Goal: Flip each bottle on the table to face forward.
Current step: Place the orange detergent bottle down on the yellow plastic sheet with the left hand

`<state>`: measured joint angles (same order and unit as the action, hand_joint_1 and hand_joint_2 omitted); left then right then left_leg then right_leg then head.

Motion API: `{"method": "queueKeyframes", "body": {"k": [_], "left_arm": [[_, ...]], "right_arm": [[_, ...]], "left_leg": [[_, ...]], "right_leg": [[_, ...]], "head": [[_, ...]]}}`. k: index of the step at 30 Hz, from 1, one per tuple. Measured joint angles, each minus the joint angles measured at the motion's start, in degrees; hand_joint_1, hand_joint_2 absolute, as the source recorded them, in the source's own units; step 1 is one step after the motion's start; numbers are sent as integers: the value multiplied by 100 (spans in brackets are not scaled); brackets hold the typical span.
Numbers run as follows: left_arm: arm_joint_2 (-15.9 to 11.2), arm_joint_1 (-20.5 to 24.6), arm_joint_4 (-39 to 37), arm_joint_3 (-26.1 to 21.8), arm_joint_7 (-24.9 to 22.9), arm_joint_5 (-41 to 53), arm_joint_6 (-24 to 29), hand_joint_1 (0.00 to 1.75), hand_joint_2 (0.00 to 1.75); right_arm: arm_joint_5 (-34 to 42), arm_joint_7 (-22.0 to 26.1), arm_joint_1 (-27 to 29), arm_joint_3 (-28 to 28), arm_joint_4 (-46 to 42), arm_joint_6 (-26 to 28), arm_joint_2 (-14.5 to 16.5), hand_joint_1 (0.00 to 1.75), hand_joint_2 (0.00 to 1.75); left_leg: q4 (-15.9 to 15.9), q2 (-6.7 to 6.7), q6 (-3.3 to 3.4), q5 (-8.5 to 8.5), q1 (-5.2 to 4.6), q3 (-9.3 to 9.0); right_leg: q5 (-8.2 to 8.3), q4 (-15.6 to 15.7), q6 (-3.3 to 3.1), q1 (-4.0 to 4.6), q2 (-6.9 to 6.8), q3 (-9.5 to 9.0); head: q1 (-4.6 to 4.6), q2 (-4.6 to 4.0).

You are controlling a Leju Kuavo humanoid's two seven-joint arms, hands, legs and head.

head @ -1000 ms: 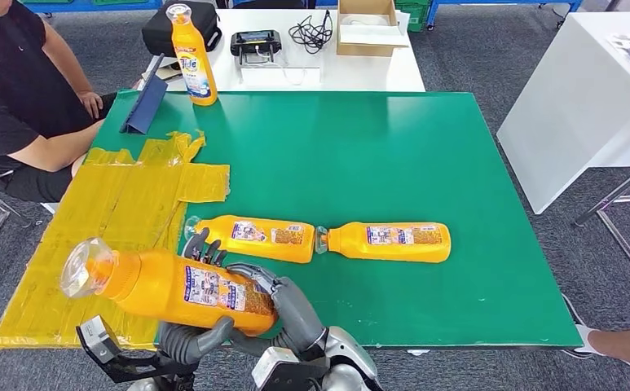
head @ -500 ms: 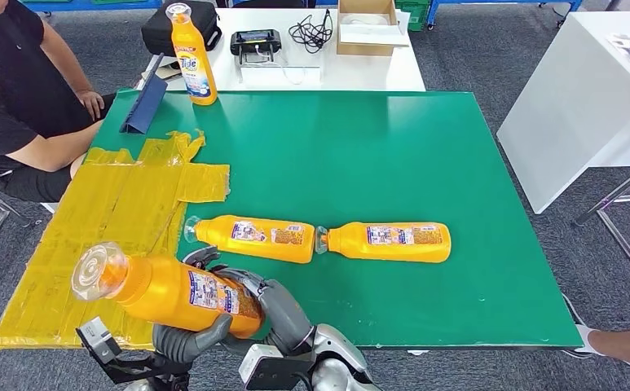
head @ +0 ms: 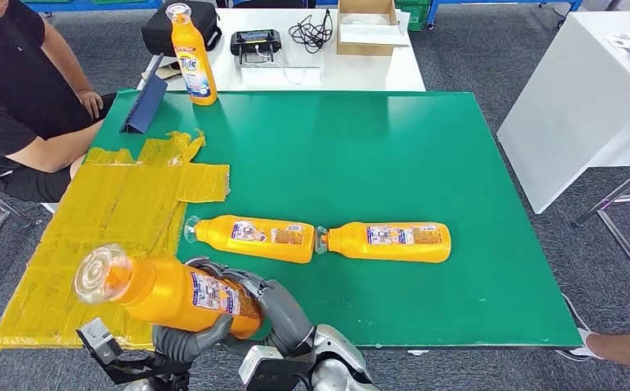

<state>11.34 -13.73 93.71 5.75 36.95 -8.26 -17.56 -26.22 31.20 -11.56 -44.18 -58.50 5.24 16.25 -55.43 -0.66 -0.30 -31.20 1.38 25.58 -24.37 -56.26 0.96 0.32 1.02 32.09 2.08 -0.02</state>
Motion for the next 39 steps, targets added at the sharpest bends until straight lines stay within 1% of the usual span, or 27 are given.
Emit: {"method": "queueKeyframes", "body": {"k": [2,3,5,6,7,9,11,13,14,16,18,20,23,25,27,29,31,33,37,39], "left_arm": [[-3,59,2,-19,85,345,287,175,175],[-6,100,3,-36,114,494,406,175,175],[-13,191,3,-88,135,759,659,175,175],[-27,248,-3,-132,137,969,877,175,175],[-52,329,-20,-196,137,1255,1179,175,175],[-158,580,-126,-432,127,1951,1954,175,175],[-327,907,-333,-793,96,2665,2699,175,175],[-527,1201,-586,-1173,48,3273,3221,175,175],[-616,1316,-699,-1336,29,3475,3377,175,175],[-735,1485,-867,-1586,15,3657,3491,175,175],[-800,1585,-977,-1745,3,3746,3530,175,175],[-857,1651,-1066,-1833,-89,4013,3738,175,175],[-1028,1786,-1274,-1939,-450,4934,4465,175,175],[-1239,1932,-1514,-2044,-799,5747,5027,175,175],[-1479,2104,-1839,-2170,-1115,6592,5470,175,175],[-1686,2252,-2160,-2321,-1279,7388,5670,175,175],[-1839,2352,-2398,-2506,-1311,8093,5719,175,175],[-1966,2411,-2577,-2659,-1308,8586,5733,175,175],[-2307,2529,-3031,-2735,-1518,9201,5747,175,175],[-2475,2599,-3253,-2739,-1618,9168,5747,175,175]], "right_arm": [[-32,-54,6,21,-61,113,-10,175,175],[-39,-88,10,33,-107,149,-18,136,175],[-38,-166,4,76,-204,230,-32,48,175],[-36,-232,-20,119,-254,289,-40,5,175],[-29,-329,-68,180,-302,355,-56,0,175],[14,-586,-279,376,-376,443,-118,0,175],[80,-802,-642,675,-396,448,-217,0,175],[139,-920,-1036,987,-379,364,-322,0,175],[159,-950,-1198,1116,-367,312,-366,0,175],[167,-970,-1414,1300,-342,236,-428,0,175],[154,-972,-1515,1405,-328,210,-462,0,175],[167,-976,-1573,1467,-316,193,-486,0,175],[276,-1006,-1715,1535,-272,116,-540,0,175],[349,-1019,-1846,1575,-228,35,-585,0,175],[394,-1021,-1991,1591,-154,-50,-622,0,175],[430,-1028,-2135,1588,-42,-116,-649,0,175],[463,-1048,-2265,1585,96,-156,-670,0,175],[483,-1072,-2379,1582,254,-200,-693,0,175],[519,-1163,-2709,1545,756,-304,-696,0,175],[537,-1178,-2846,1527,971,-325,-686,0,175]], "left_leg": [[0,1,0,1,0,1],[0,1,0,1,0,1],[0,0,0,1,0,1],[0,0,0,2,0,1],[0,1,0,4,0,2],[-1,5,-2,13,0,3],[-1,7,-7,22,0,3],[-2,7,-10,29,0,0],[-3,7,-12,32,0,-3],[-3,11,-14,36,1,-4],[-4,13,-14,36,2,-1],[-3,14,-14,36,2,6],[-3,12,-15,36,1,16],[-3,11,-15,36,1,16],[-3,13,-15,36,1,15],[-3,14,-17,38,1,15],[-3,14,-19,39,2,15],[-3,13,-19,39,2,15],[-3,12,-20,40,2,18],[-4,15,-20,40,2,18]], "right_leg": [[0,0,0,0,-1,0],[0,0,0,0,-1,-1],[0,-1,0,-1,0,-1],[1,-1,0,-1,0,-1],[1,-1,0,-1,-1,-1],[3,-1,0,-1,-3,-1],[8,-2,1,-2,-4,-2],[12,-5,2,-2,-4,-3],[14,-6,1,-1,-4,-3],[15,-11,0,-1,-5,-2],[13,-15,3,0,-5,0],[10,-17,6,-1,-5,5],[10,-16,6,-1,-5,13],[10,-15,6,-2,-5,15],[10,-16,6,-2,-5,14],[10,-18,6,-1,-6,14],[10,-22,6,-1,-6,15],[10,-24,6,-1,-5,16],[10,-27,6,-1,-5,20],[10,-26,6,0,-8,21]], "head": [[0,0],[0,0],[-1,0],[0,0],[0,0],[1,0],[-1,0],[-1,0],[0,0],[-1,0],[1,0],[0,0],[-2,0],[-2,0],[-1,0],[-1,0],[-1,0],[-2,0],[-3,0],[-2,0]]}}
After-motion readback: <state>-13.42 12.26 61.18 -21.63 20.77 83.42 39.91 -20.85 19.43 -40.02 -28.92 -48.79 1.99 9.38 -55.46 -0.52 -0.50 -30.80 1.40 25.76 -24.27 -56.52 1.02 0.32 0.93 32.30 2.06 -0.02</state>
